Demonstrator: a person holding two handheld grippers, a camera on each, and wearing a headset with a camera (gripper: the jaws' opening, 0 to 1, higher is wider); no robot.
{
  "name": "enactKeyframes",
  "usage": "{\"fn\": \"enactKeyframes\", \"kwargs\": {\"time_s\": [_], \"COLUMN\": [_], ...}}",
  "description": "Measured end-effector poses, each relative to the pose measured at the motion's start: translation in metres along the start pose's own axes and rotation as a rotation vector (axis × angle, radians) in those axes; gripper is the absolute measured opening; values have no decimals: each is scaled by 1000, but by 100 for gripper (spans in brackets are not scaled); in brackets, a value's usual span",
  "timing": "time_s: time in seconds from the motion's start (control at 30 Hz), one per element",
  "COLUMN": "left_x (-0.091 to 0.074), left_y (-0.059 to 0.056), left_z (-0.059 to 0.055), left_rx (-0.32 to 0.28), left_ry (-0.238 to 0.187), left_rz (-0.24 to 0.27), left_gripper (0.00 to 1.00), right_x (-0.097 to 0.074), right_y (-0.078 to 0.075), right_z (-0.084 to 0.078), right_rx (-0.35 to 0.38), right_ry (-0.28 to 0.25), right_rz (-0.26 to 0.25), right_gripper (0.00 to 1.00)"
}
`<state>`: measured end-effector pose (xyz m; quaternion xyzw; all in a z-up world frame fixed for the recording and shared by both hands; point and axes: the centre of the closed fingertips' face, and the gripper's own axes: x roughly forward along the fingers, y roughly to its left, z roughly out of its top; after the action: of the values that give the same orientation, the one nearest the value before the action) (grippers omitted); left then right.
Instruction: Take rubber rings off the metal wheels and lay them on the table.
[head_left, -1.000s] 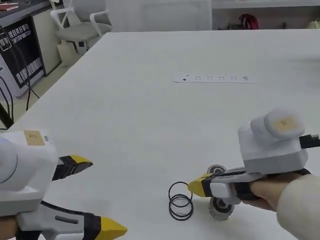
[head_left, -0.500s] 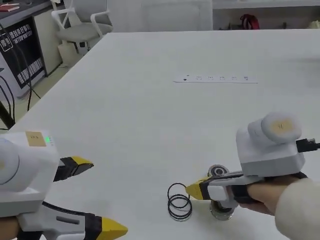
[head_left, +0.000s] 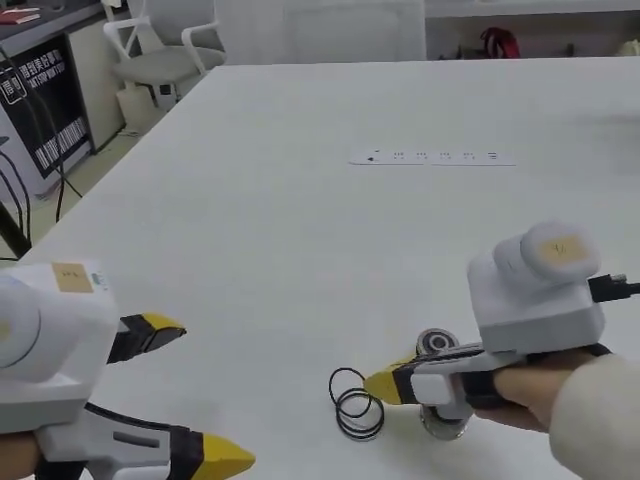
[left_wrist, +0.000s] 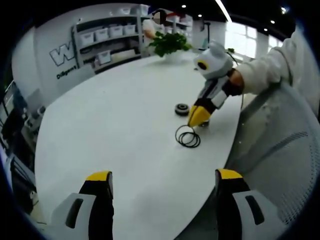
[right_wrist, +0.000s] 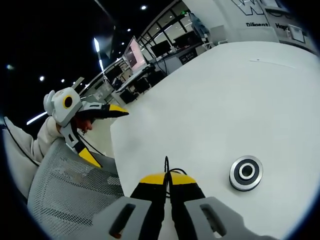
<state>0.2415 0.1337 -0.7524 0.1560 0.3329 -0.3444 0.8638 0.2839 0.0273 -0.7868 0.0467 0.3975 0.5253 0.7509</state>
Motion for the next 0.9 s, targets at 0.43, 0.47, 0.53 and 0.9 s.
{"fn": "enactKeyframes", "kwargs": {"time_s": [0.43, 0.47, 0.53, 0.9], "left_x": [2, 2, 2, 1], "left_y": [-2, -2, -2, -1], "left_z": [-3, -2, -2, -2], "left_rx": [0, -1, -2, -1], "left_ry": [12, 11, 10, 12], "left_rz": [-9, -10, -9, -3], "left_gripper": [85, 86, 85, 85], "right_x": [3, 3, 3, 0], "right_y": [-12, -12, -14, -15], "right_z": [-18, -17, -16, -12], "right_rx": [-80, -84, -95, -171], "right_ry": [79, 79, 76, 87], "right_rz": [-62, -64, -69, -75], "right_gripper": [0, 1, 4, 8]}}
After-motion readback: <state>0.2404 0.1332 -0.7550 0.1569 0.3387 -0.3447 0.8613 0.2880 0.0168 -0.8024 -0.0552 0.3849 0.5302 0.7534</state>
